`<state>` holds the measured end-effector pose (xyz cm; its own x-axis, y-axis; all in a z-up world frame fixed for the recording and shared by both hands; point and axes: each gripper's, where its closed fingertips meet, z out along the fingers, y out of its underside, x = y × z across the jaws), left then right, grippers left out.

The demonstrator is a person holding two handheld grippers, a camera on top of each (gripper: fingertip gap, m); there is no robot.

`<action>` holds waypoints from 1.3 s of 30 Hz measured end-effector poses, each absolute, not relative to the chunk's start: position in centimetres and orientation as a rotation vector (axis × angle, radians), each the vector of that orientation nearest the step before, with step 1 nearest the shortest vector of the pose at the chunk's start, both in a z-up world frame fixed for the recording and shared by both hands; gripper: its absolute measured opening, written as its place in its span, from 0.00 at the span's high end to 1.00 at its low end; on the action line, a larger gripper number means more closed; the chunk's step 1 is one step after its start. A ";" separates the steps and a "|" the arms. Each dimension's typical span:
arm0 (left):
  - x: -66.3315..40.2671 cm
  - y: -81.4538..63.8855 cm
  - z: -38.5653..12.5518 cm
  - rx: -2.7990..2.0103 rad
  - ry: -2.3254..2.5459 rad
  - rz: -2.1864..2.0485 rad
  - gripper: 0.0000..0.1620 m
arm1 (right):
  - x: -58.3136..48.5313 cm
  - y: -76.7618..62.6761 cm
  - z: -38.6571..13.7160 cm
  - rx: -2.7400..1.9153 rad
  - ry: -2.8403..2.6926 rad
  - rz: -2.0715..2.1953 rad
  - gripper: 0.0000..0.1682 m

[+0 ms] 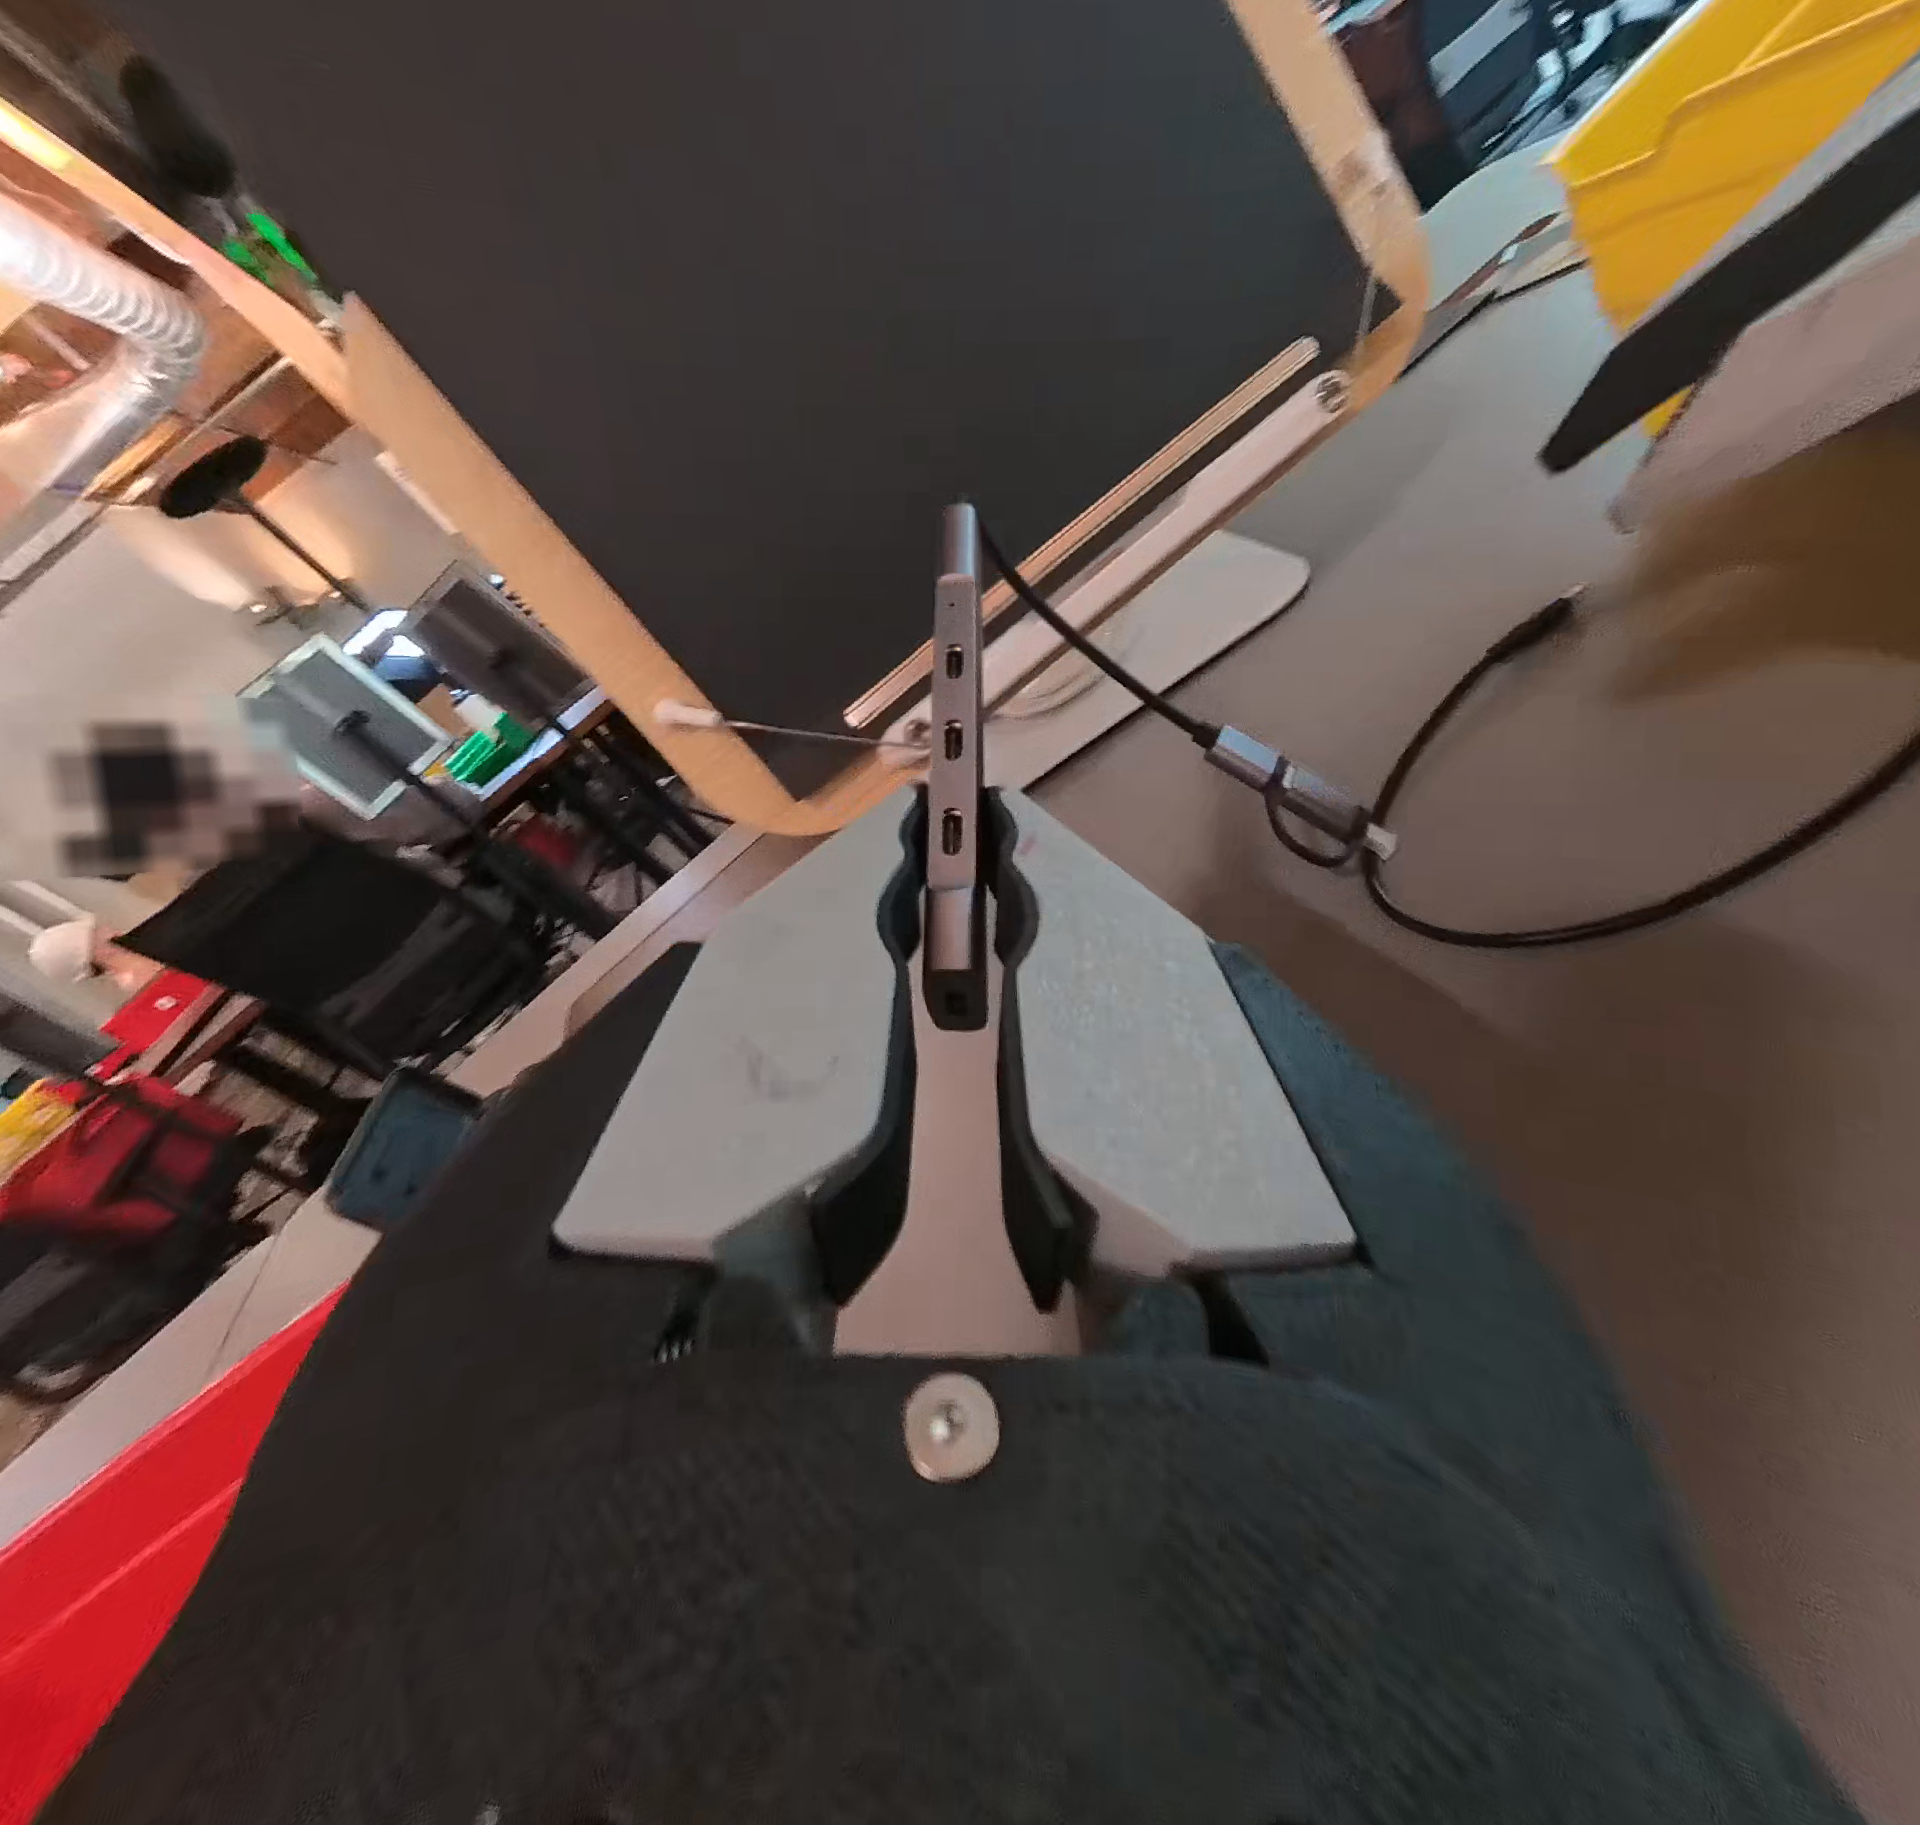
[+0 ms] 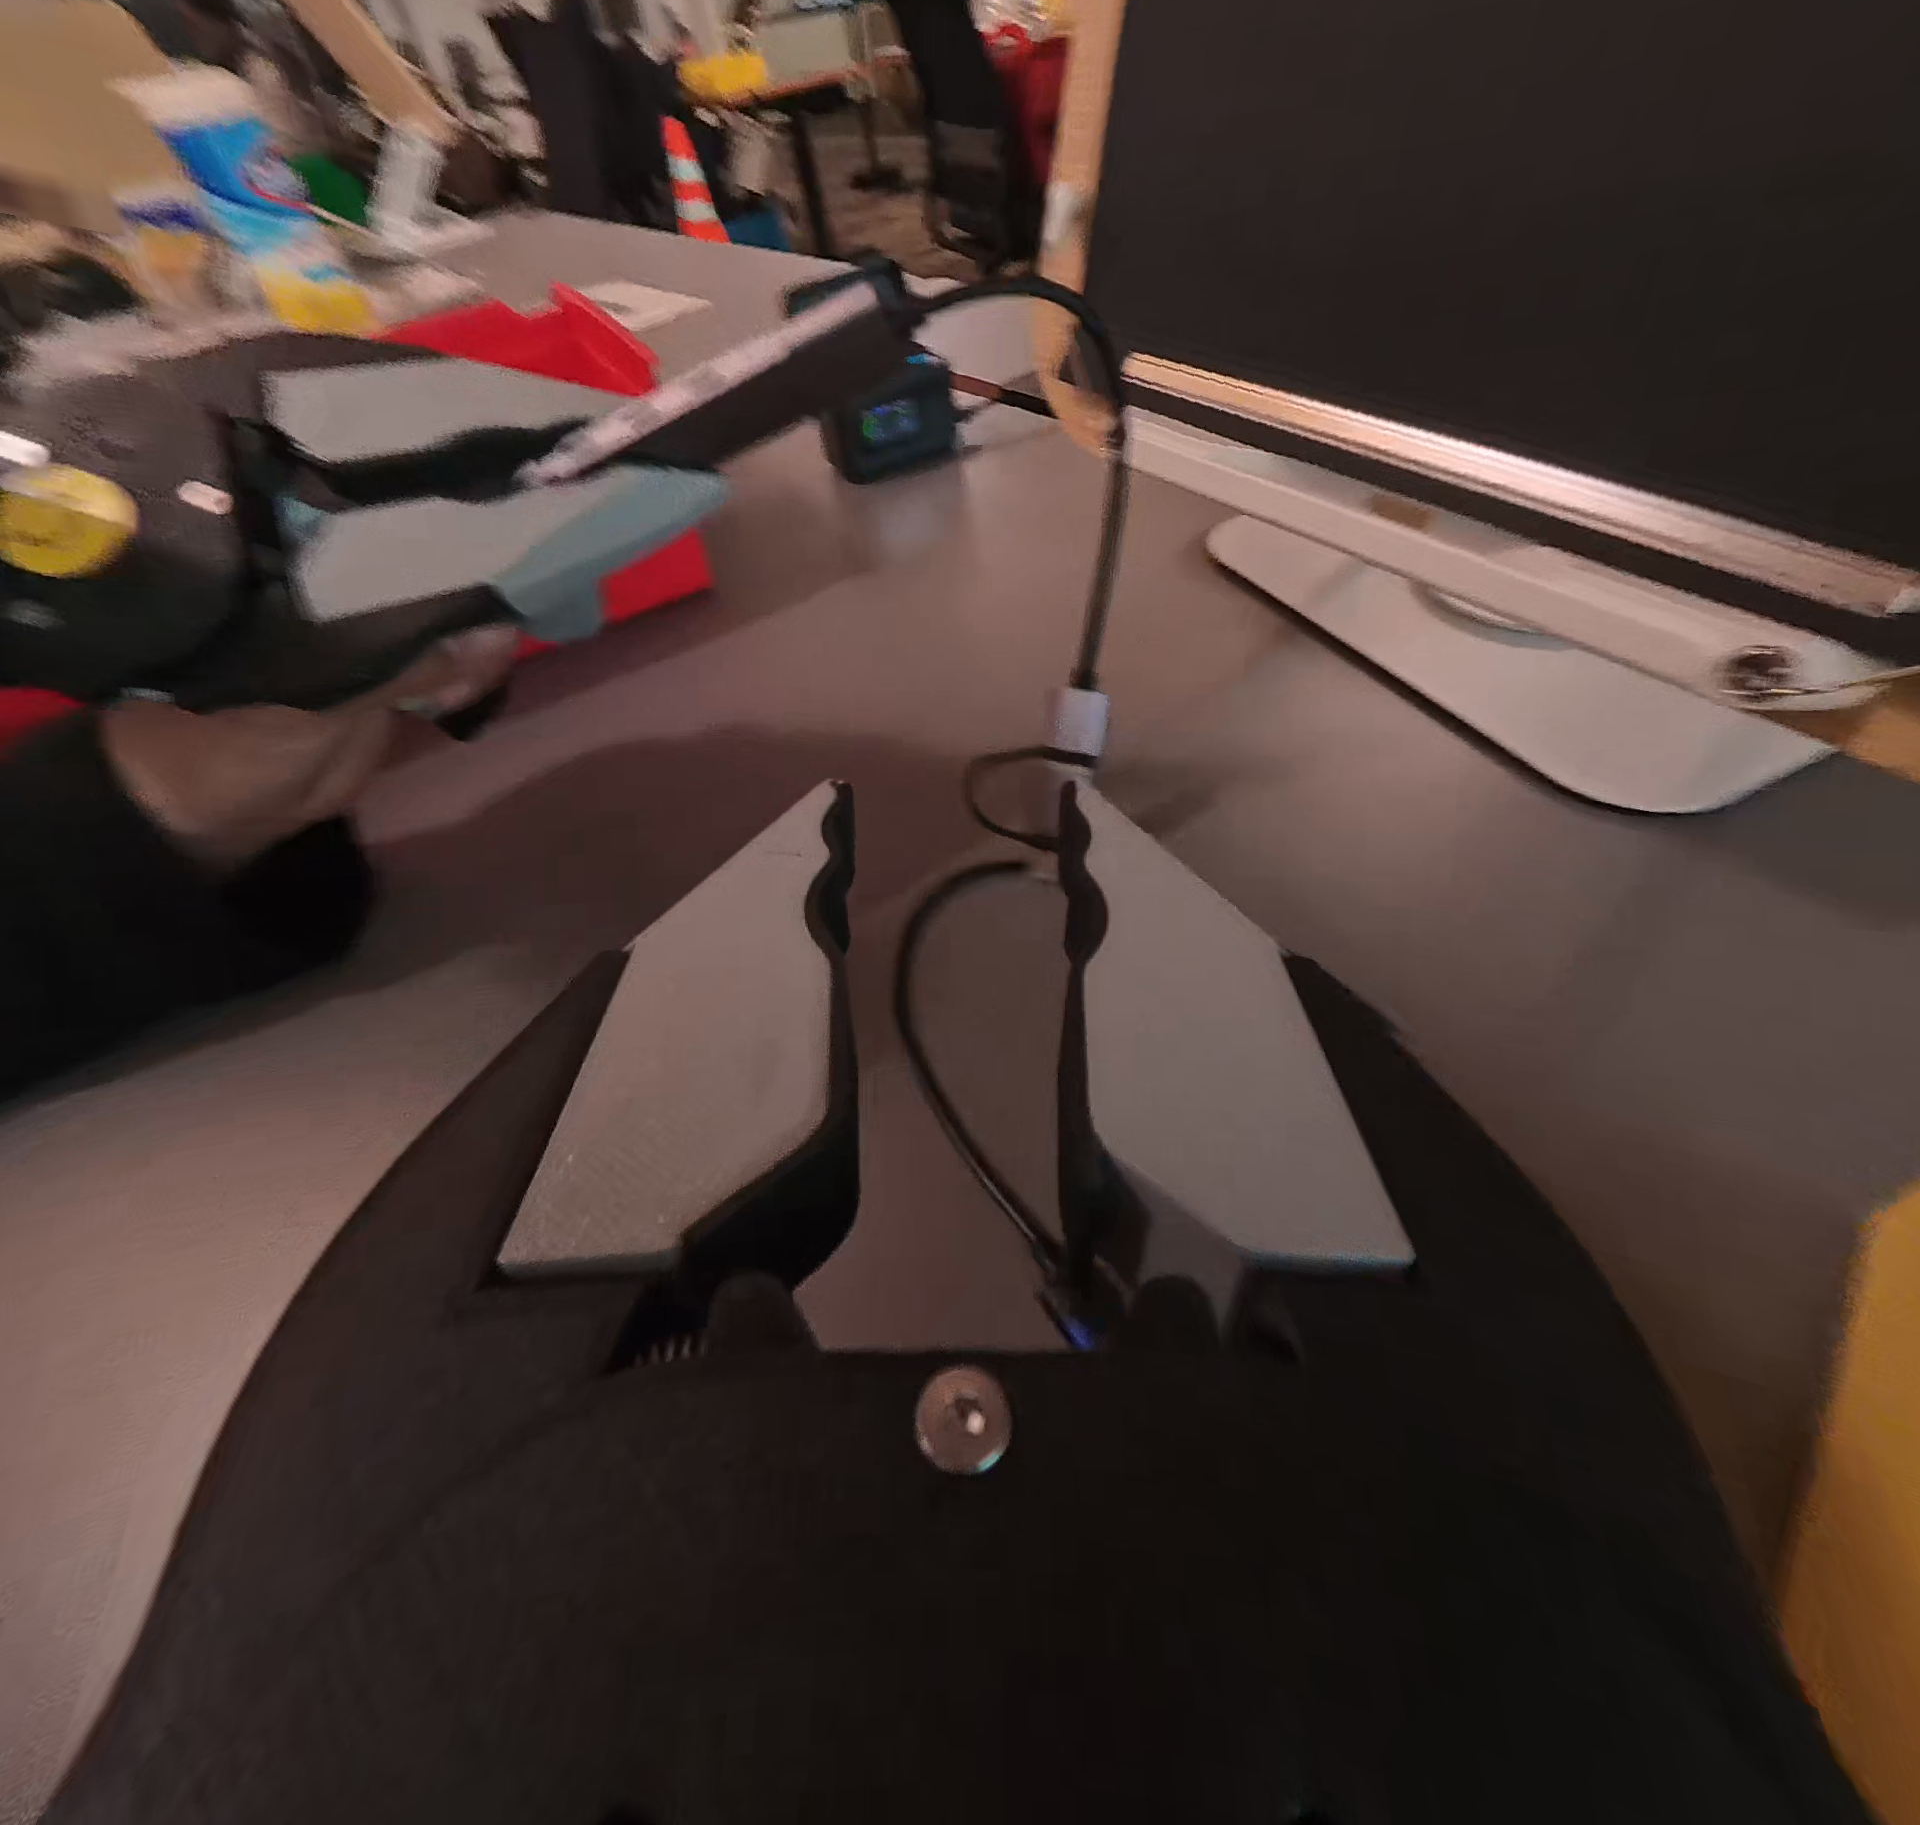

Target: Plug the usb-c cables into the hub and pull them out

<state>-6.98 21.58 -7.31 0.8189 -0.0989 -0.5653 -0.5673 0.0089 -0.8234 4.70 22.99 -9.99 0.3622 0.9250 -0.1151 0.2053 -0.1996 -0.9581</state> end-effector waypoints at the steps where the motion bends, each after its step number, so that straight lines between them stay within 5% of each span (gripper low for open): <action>1: -7.4 21.5 -7.0 -1.525 0.540 0.433 0.96 | 5.2 23.9 -10.4 -1.665 -1.015 0.812 0.78; 7: -8.1 20.3 -4.0 -1.390 0.473 0.515 0.96 | 8.0 27.5 -13.8 -1.819 -0.936 0.347 0.79; 13: -8.1 20.8 -4.8 -1.424 0.497 0.474 0.95 | 4.6 24.2 -16.9 -1.901 -1.152 0.600 0.81; 24: -5.4 21.1 -7.2 -1.502 0.661 0.245 0.95 | 7.2 15.8 -18.5 -2.084 -1.464 0.742 1.00; 29: -2.1 20.4 -10.0 -1.533 0.896 0.172 0.95 | 8.4 19.0 -16.4 -2.045 -1.271 0.576 0.83; 36: 0.1 19.4 -11.5 -1.519 1.045 0.081 0.95 | 9.7 24.5 -18.6 -2.083 -1.328 0.096 0.77; 39: -0.3 19.3 -11.3 -1.532 1.020 0.019 0.96 | 8.6 25.3 -19.2 -2.088 -1.343 0.130 0.93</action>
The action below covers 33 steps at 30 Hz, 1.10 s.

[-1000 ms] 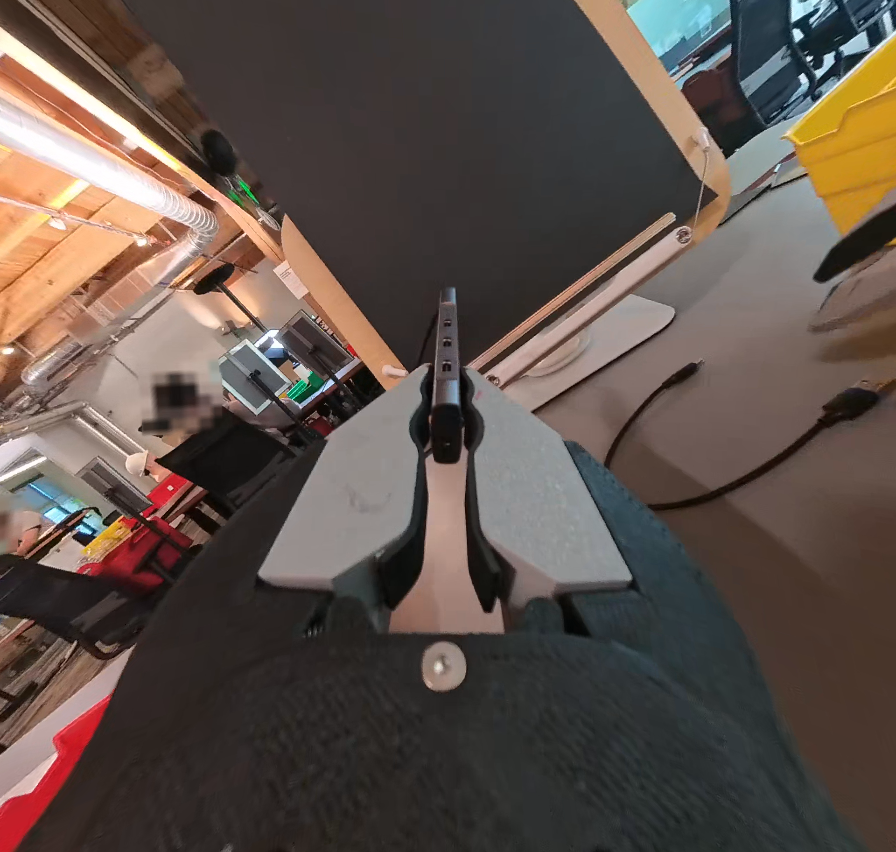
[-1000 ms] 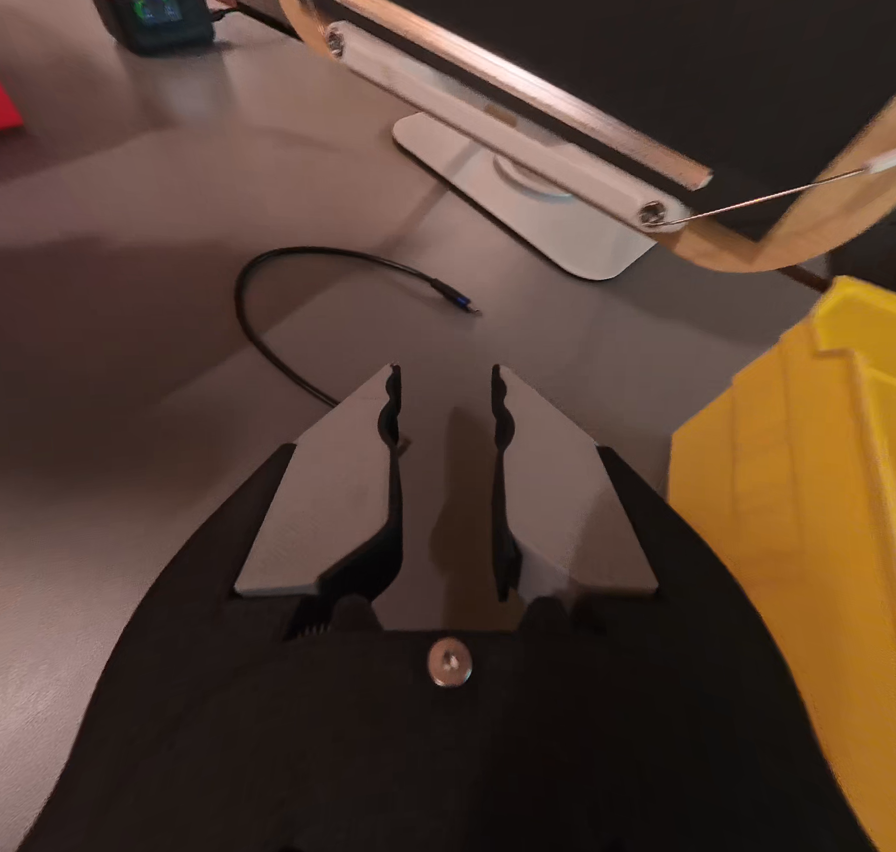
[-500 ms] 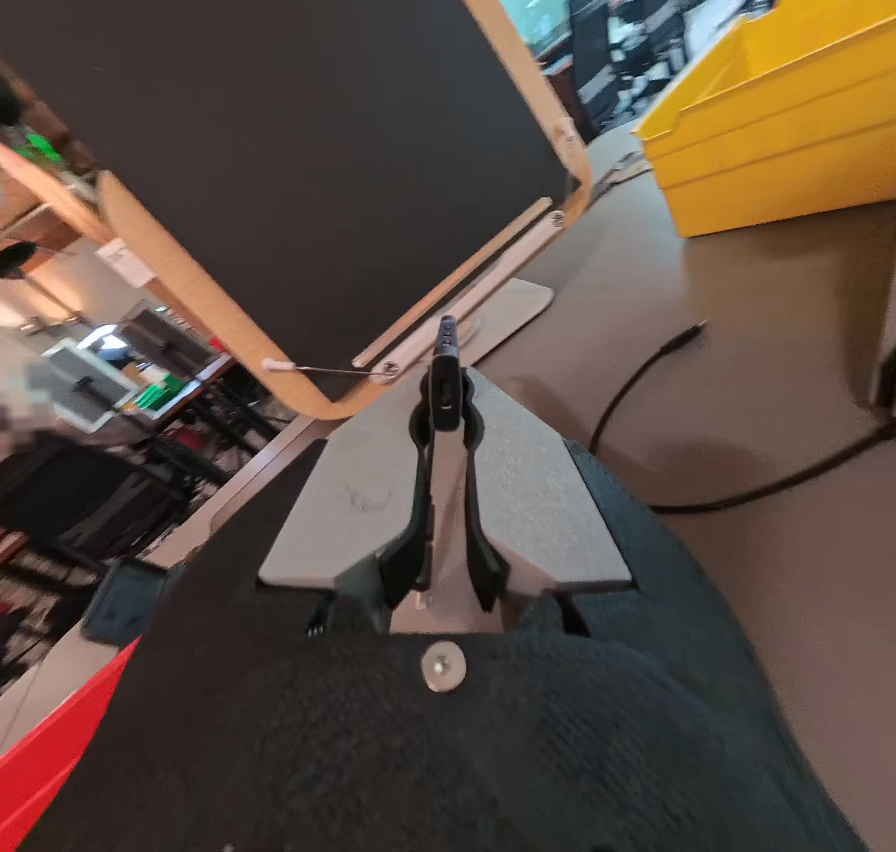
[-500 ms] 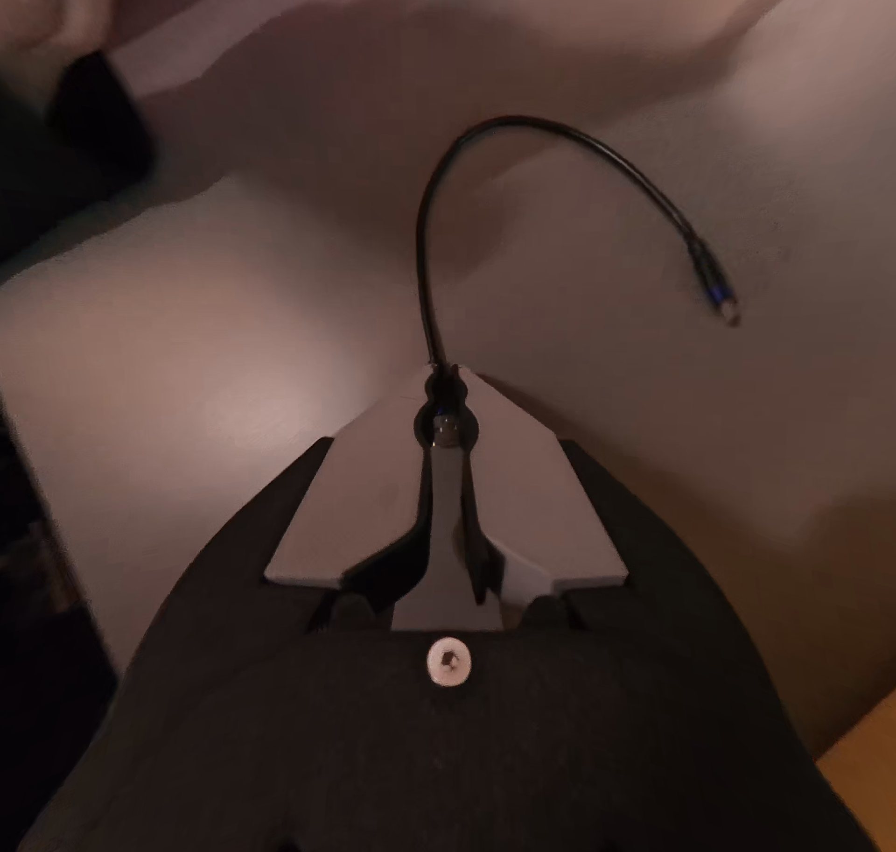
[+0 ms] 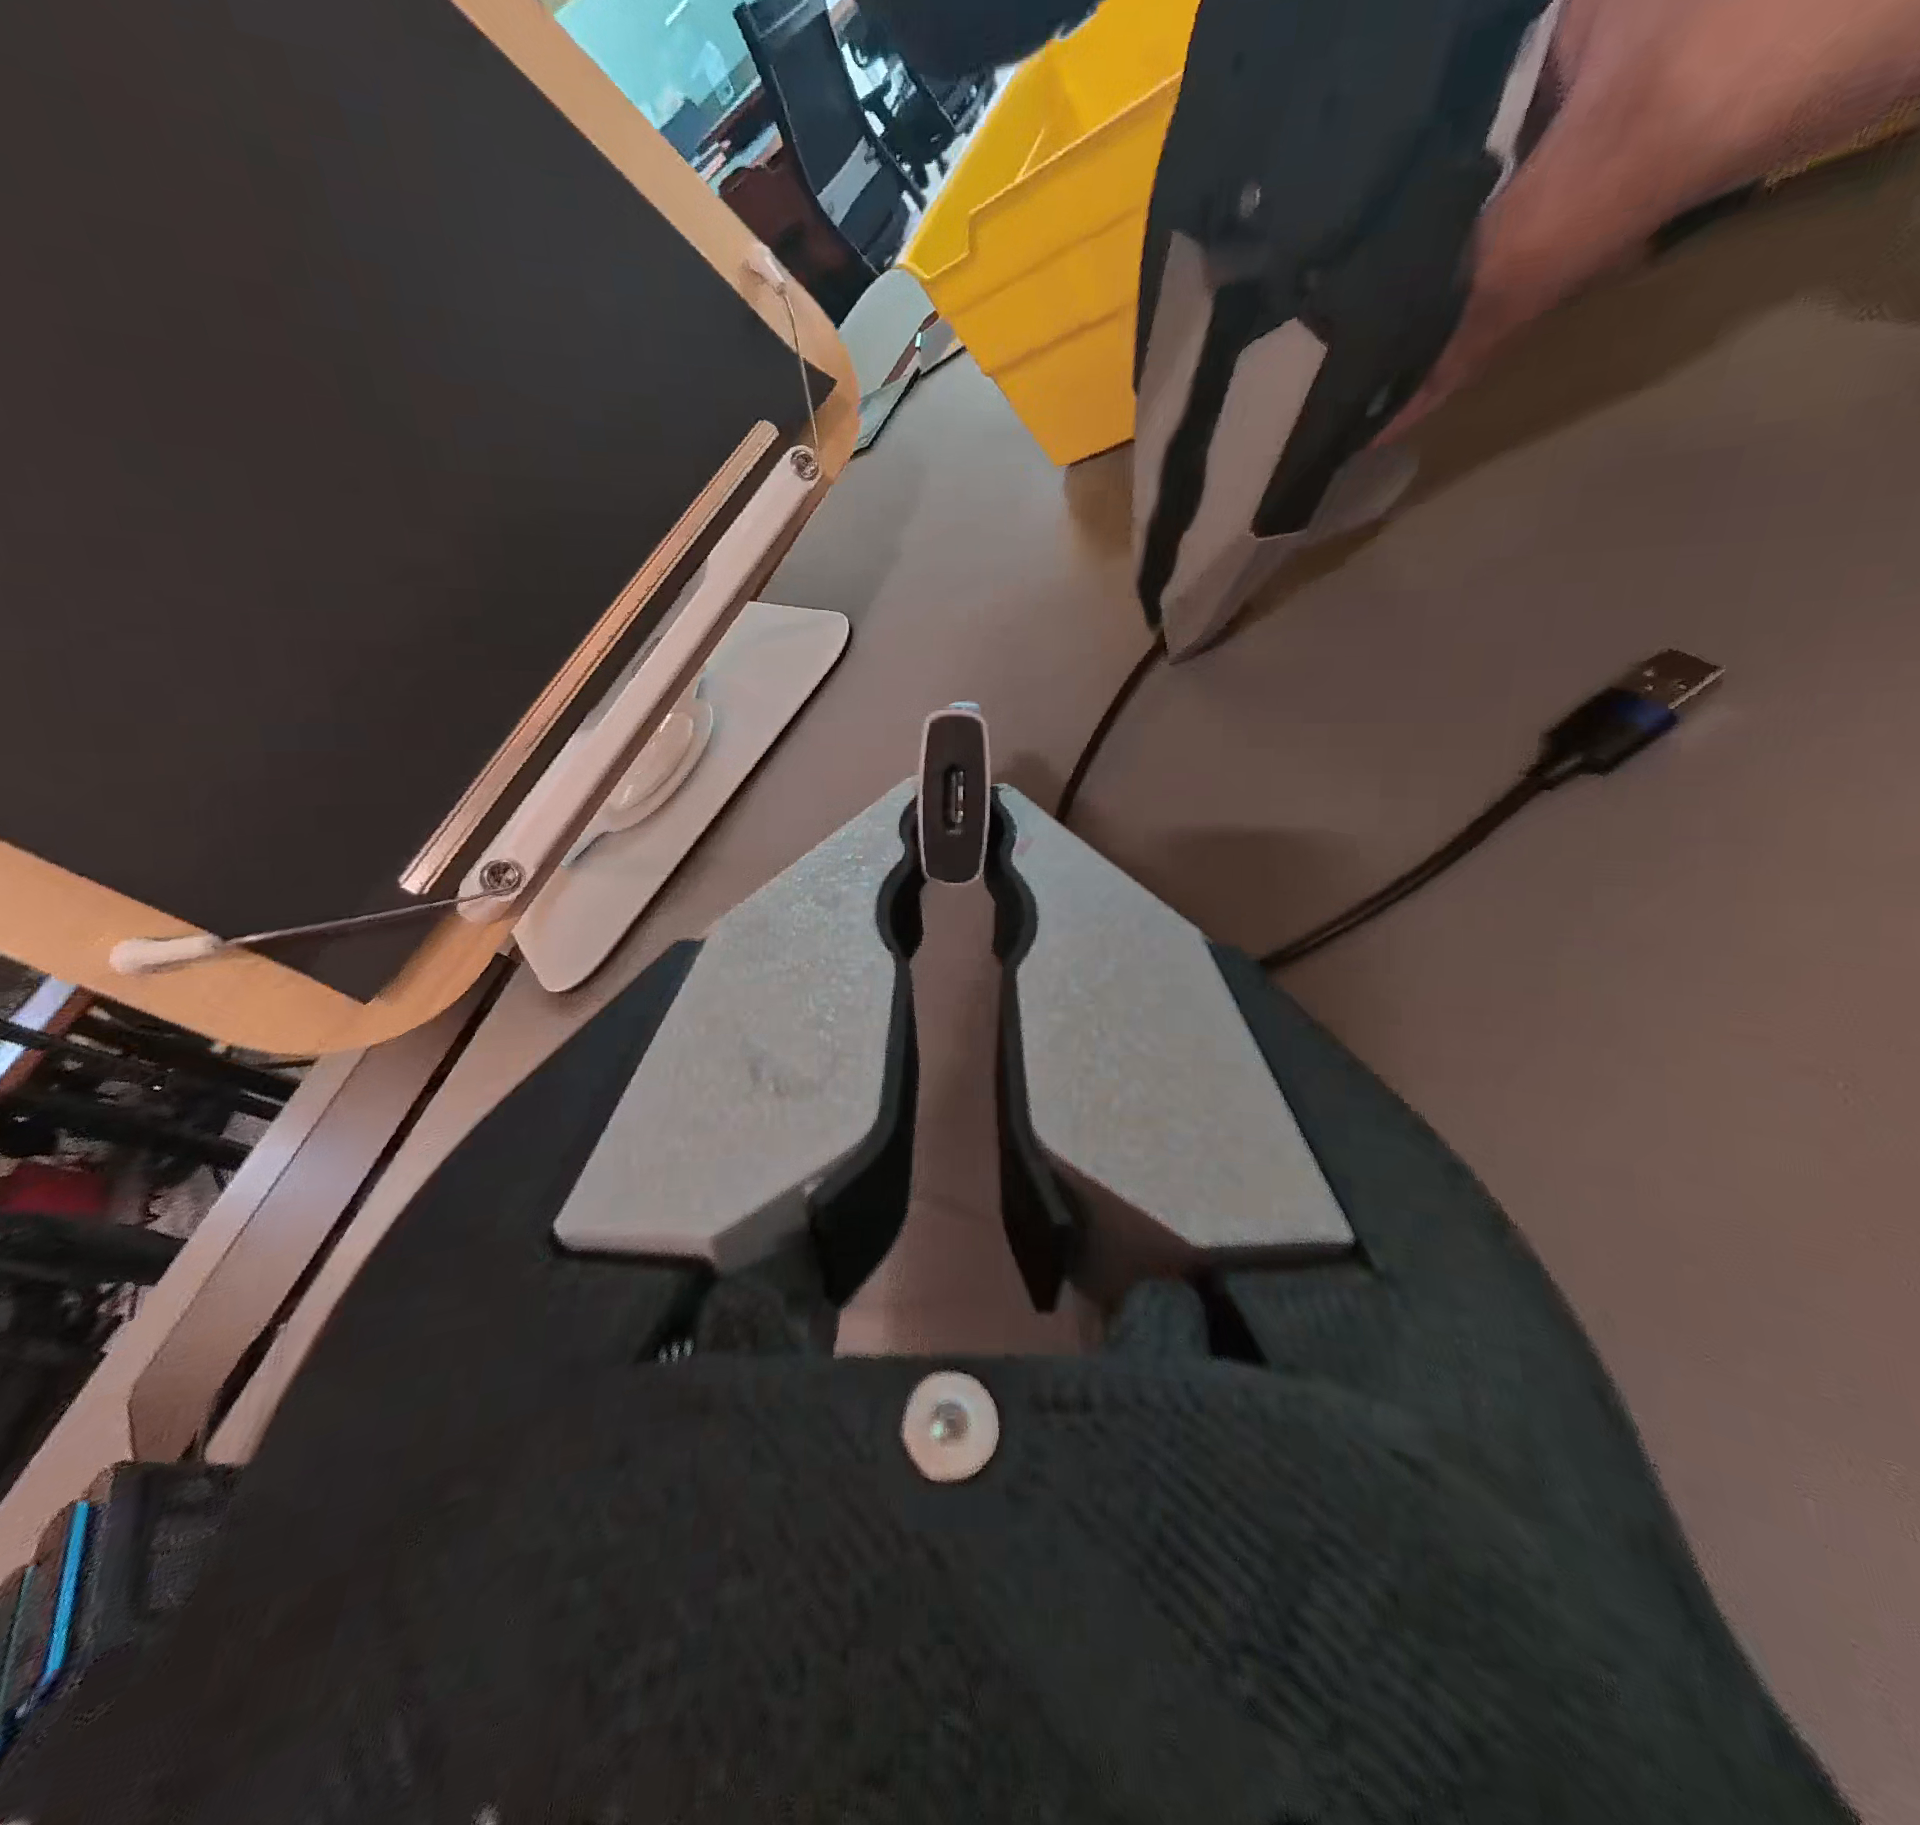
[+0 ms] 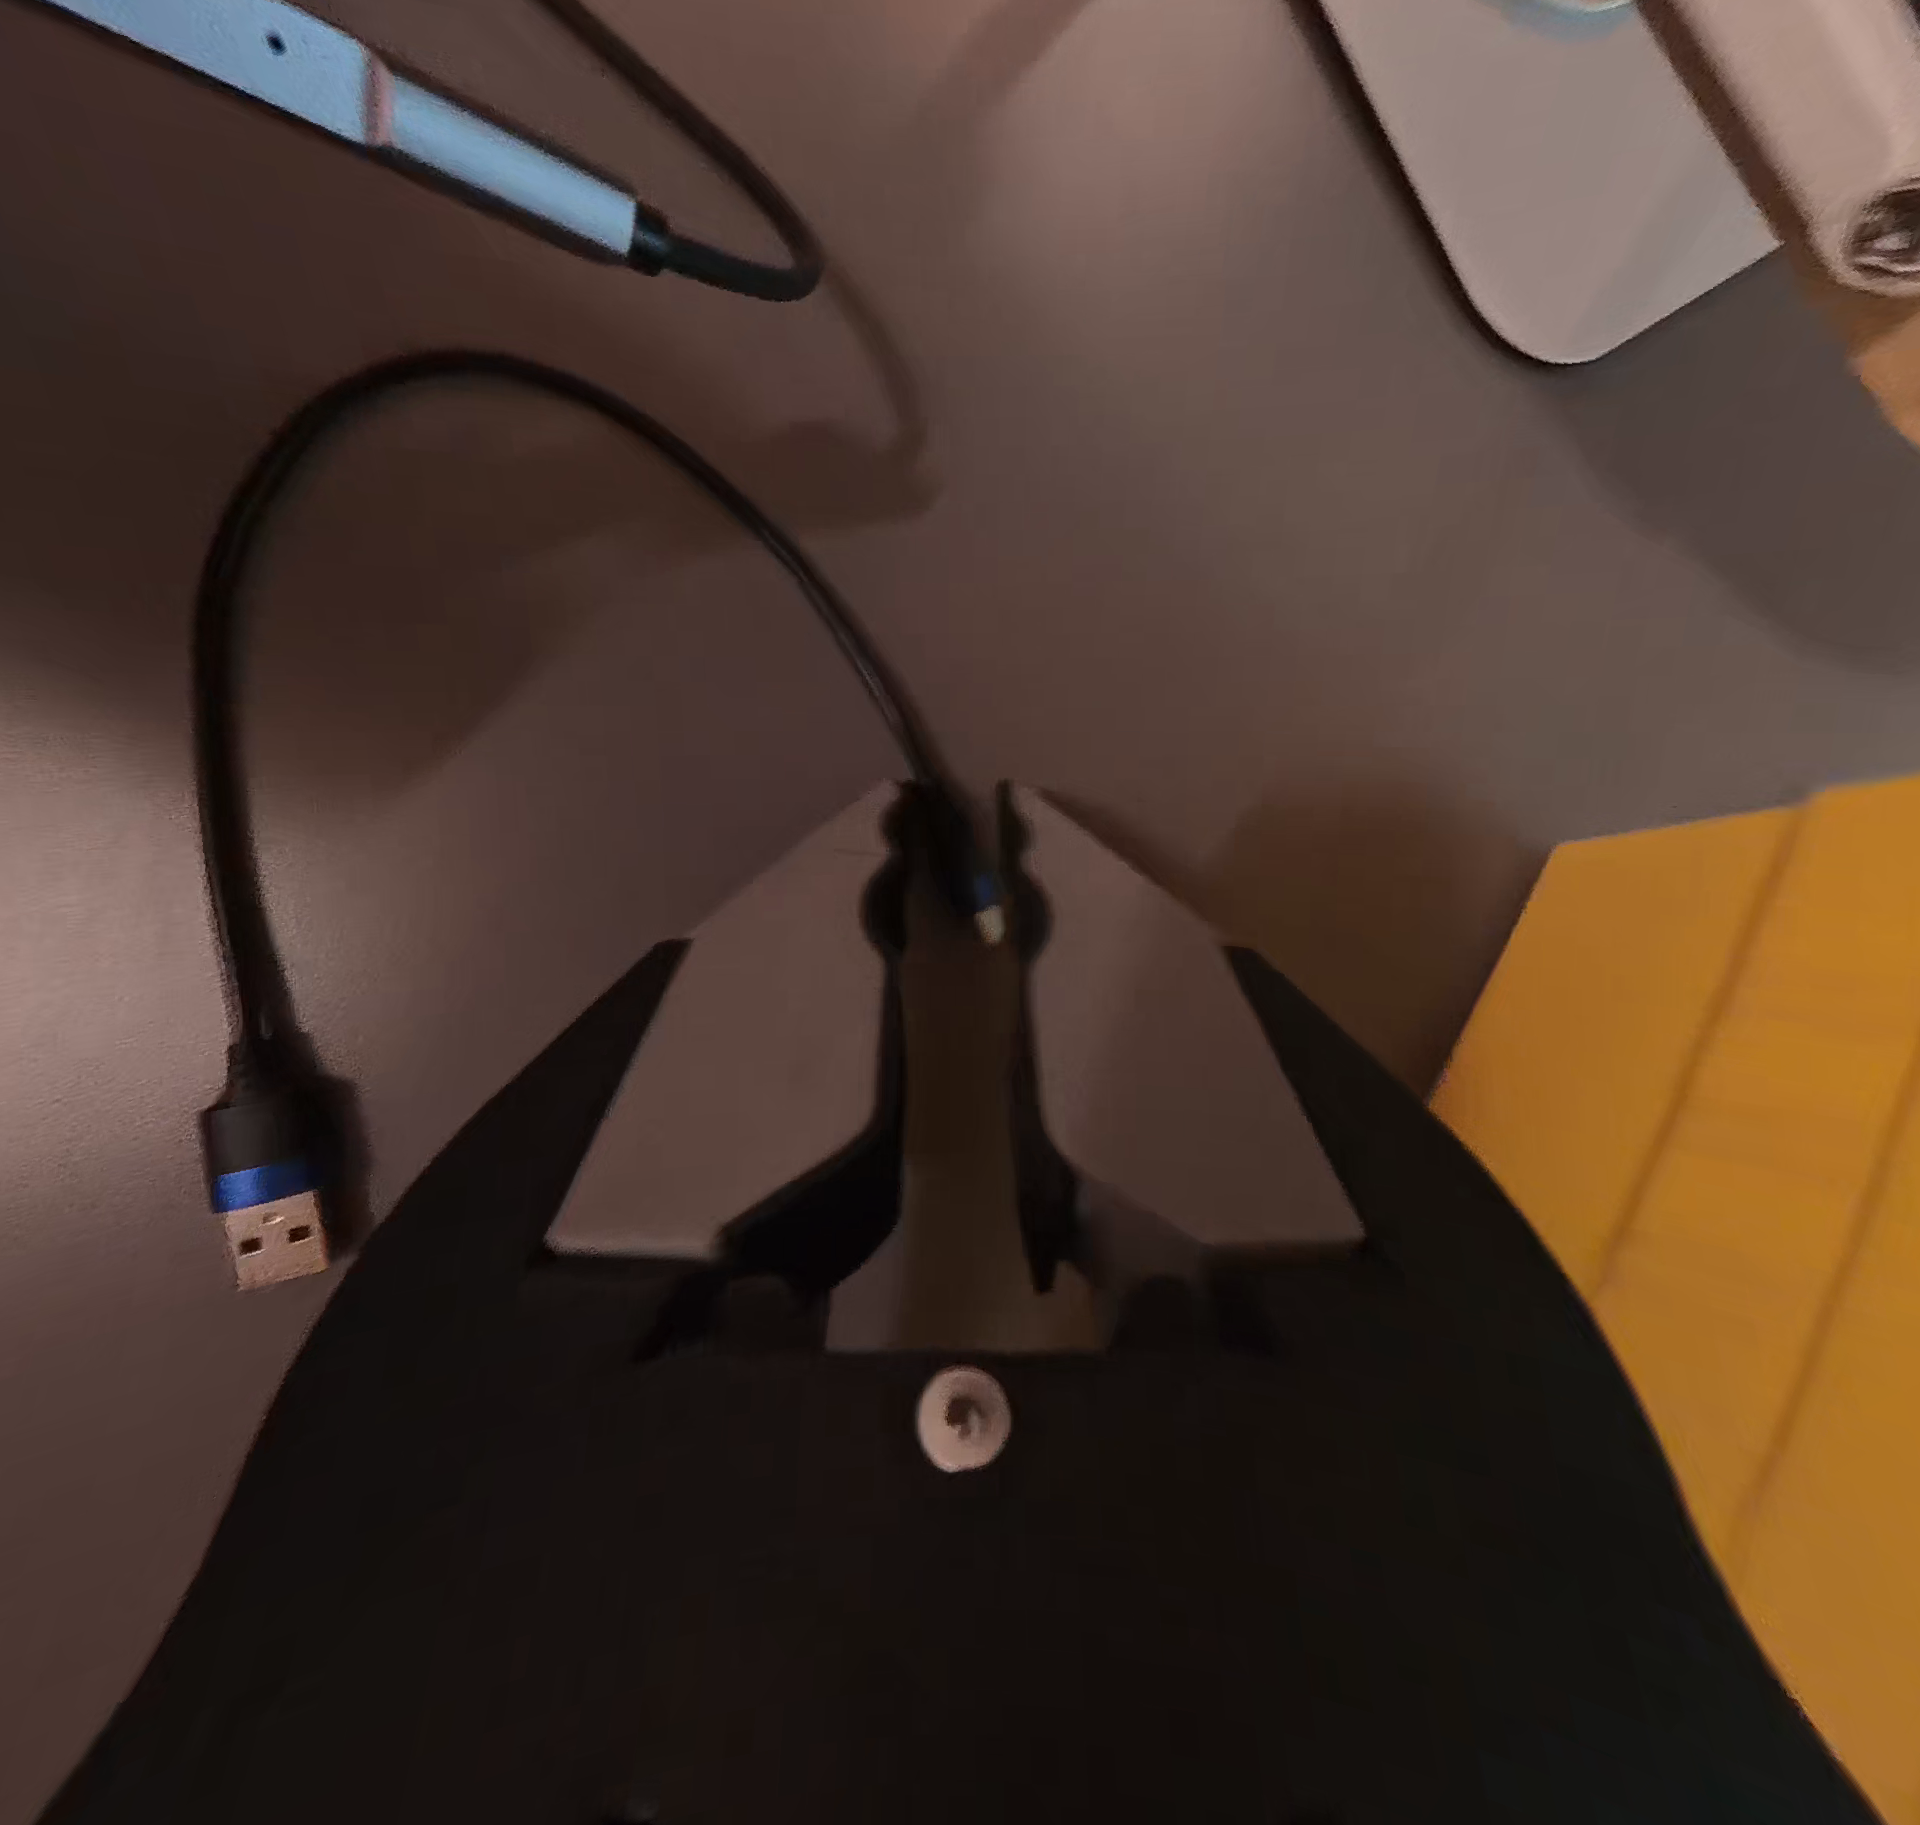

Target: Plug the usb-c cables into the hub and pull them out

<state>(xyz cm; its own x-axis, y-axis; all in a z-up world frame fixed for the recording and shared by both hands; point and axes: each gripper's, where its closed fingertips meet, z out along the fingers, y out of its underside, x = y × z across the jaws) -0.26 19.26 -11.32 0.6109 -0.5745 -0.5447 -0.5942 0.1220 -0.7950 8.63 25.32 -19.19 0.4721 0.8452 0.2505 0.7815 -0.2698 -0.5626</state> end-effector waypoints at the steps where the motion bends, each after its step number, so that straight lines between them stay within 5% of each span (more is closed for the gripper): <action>1: -0.5 19.3 -11.3 -1.536 1.011 0.013 0.95 | 8.4 25.2 -19.3 -2.097 -1.358 0.156 0.97; 14: 0.6 18.6 -10.0 -1.398 1.051 0.103 0.96 | 11.2 25.5 -6.3 -1.741 -1.079 0.072 0.99; 23: 3.6 16.6 -12.3 -1.336 1.289 0.110 0.96 | 10.9 22.0 -9.9 -1.958 -1.055 0.543 0.99; 33: 4.9 15.7 -14.3 -1.288 1.432 0.247 0.96 | 9.7 22.9 -7.6 -1.833 -1.035 0.416 0.99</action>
